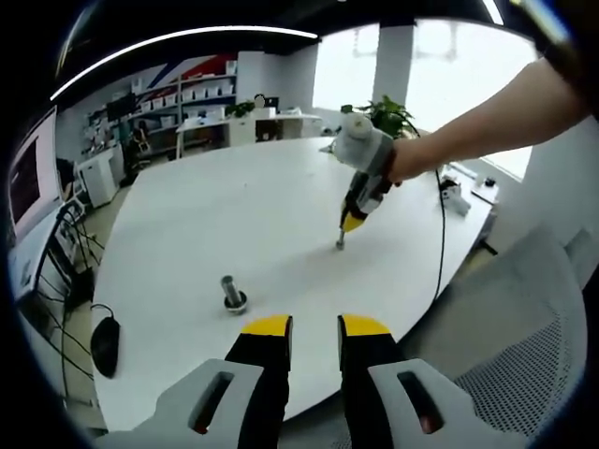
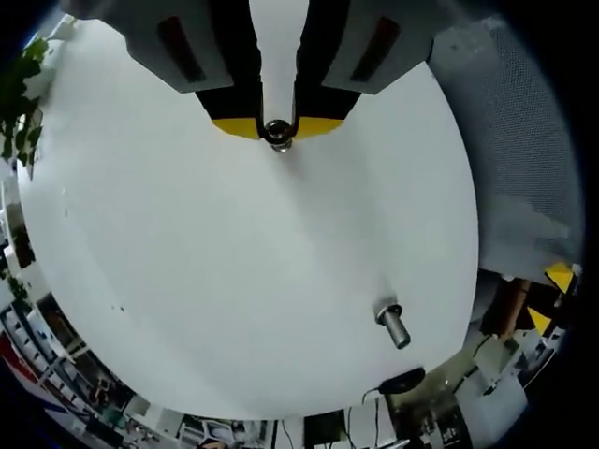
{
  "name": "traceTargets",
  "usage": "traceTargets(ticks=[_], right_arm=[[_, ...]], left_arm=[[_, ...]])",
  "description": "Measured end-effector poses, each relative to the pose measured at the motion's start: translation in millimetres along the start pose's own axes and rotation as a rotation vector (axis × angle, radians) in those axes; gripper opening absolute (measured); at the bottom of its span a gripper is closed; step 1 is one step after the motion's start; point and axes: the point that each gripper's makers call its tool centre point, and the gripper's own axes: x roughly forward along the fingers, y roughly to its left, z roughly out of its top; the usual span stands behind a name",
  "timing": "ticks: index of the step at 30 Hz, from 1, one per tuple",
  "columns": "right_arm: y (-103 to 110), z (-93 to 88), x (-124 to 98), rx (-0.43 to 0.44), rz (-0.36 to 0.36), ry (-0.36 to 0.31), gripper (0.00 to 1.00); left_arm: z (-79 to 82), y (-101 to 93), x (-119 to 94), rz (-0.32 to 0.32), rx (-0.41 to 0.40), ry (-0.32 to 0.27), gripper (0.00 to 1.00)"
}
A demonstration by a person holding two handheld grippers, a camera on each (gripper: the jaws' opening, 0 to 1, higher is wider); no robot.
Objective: Place the washer onto the threaded stud by aligning its center hole with the stud, sliding it down to the base, and recovering from edge contact or off-axis alignment until the washer reaches the visible bottom stop.
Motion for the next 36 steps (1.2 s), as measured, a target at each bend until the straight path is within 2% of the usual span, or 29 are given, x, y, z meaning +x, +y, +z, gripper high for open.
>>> traceTargets(ticks=[10, 16, 19, 23, 25, 29, 33, 36], right_arm=[[9, -8.5, 29, 0.028, 0.016, 0.018, 0.13], [7, -6.7, 28, 0.068, 0.017, 0.002, 0.14], [7, -7.5, 29, 0.035, 0.016, 0.002, 0.14], [5, -10.0, 28, 0.086, 0.021, -0.004, 0.15], [7, -12.5, 27, 0.110, 0.031, -0.001, 0.16], [7, -15.4, 18, 0.099, 0.010, -0.001, 0.19], [7, -11.4, 3, 0.138, -0.010, -0.049, 0.19], [11, -8.7, -10, 0.131, -0.035, -0.091, 0.20]], left_arm=[[-3.3, -0.5, 1, -0.002, 0.004, 0.017, 0.17], [-4.7, -1.6, 3, -0.007, 0.006, 0.028, 0.17], [-5.4, -1.6, 3, -0.009, 0.008, 0.034, 0.17], [-5.8, -1.0, 3, -0.006, 0.005, 0.034, 0.17], [-6.0, -0.5, 2, -0.003, 0.003, 0.034, 0.17], [-6.3, -0.4, 2, -0.001, 0.008, 0.034, 0.17], [-4.9, -0.6, 2, -0.003, 0.014, 0.027, 0.17], [-4.0, -2.3, 1, -0.007, 0.018, 0.022, 0.17]])
